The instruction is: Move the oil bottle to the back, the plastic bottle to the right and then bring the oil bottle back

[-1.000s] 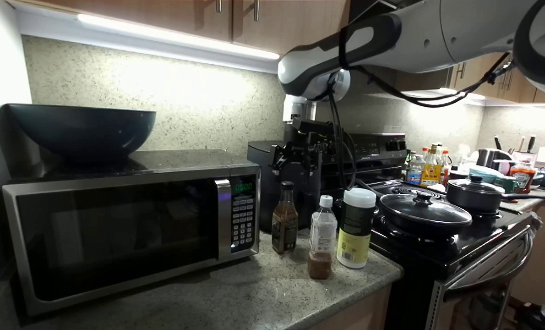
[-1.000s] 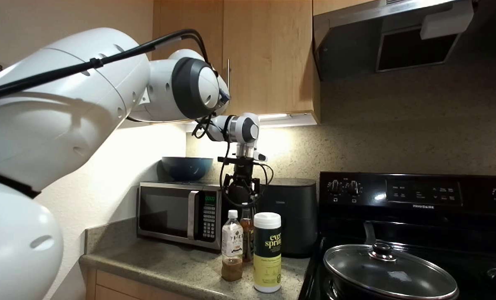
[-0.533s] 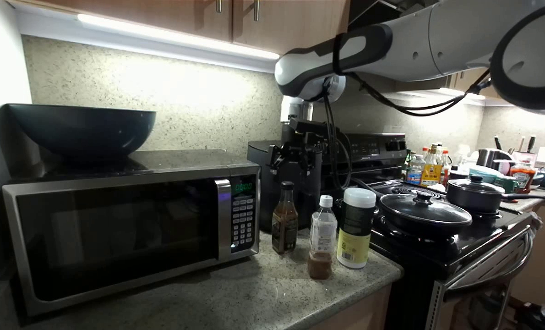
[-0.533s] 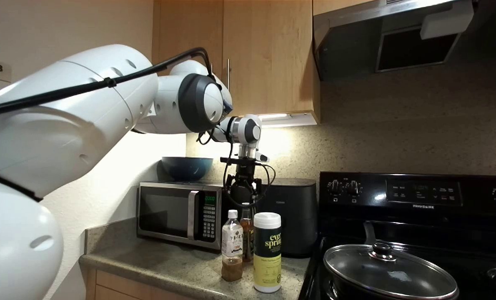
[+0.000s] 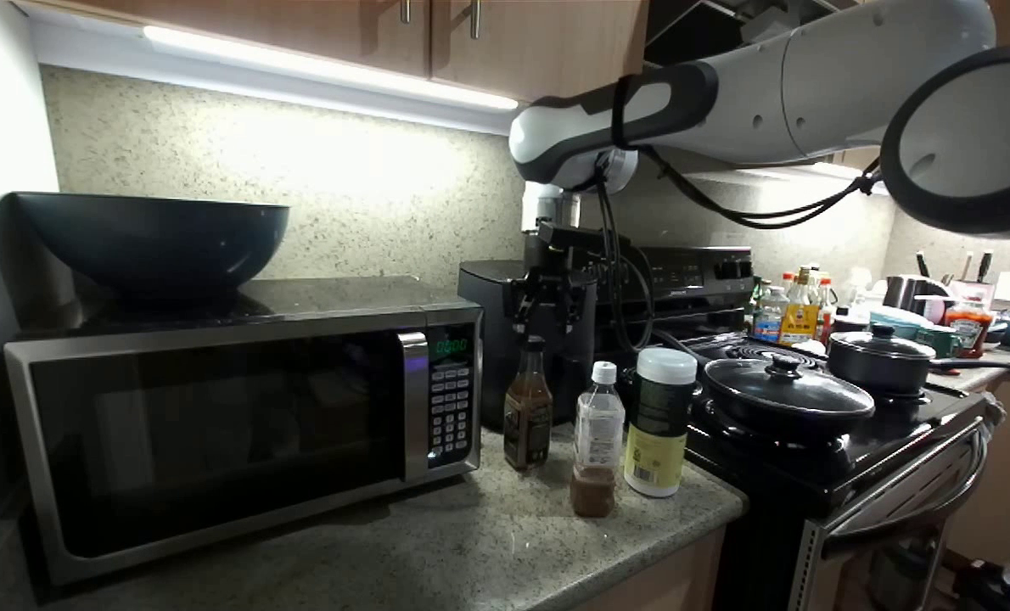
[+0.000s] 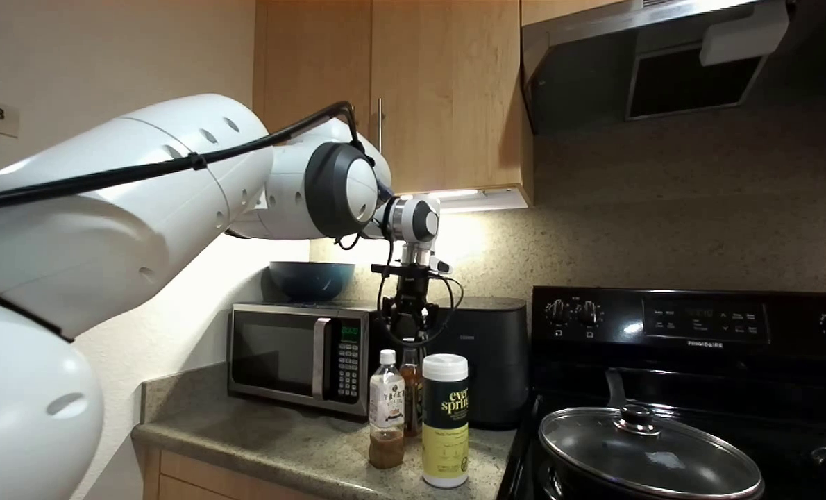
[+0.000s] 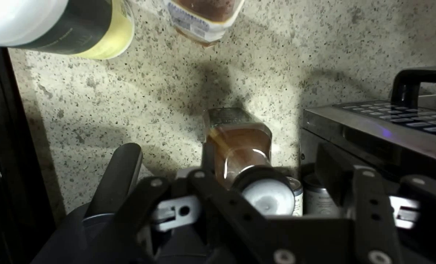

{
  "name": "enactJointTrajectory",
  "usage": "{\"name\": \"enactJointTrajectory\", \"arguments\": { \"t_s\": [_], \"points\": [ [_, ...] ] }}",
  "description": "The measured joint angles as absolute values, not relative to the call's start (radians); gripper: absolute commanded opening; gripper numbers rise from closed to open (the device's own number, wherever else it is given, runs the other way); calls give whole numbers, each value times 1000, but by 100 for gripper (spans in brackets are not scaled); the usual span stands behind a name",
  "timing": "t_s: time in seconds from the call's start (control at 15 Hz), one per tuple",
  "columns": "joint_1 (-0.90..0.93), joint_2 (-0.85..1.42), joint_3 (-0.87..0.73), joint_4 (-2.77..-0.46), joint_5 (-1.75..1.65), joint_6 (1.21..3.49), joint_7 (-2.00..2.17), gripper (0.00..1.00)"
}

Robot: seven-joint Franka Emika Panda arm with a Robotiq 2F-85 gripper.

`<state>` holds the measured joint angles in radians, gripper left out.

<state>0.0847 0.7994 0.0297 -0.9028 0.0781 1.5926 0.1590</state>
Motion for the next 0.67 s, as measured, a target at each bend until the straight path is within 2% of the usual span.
{"name": "enactJointTrajectory", "arguments": {
  "t_s": [0.07, 0.27, 0.33, 0.4, 0.67],
  "points": [
    [83, 806, 29, -893, 78, 1586, 159, 69],
    [84, 810, 28, -890, 78, 1586, 159, 87],
    [84, 810, 28, -890, 78, 1586, 159, 99],
    [84, 810, 28, -890, 78, 1586, 159, 97],
    [84, 815, 28, -890, 78, 1586, 159, 100]
  ]
}}
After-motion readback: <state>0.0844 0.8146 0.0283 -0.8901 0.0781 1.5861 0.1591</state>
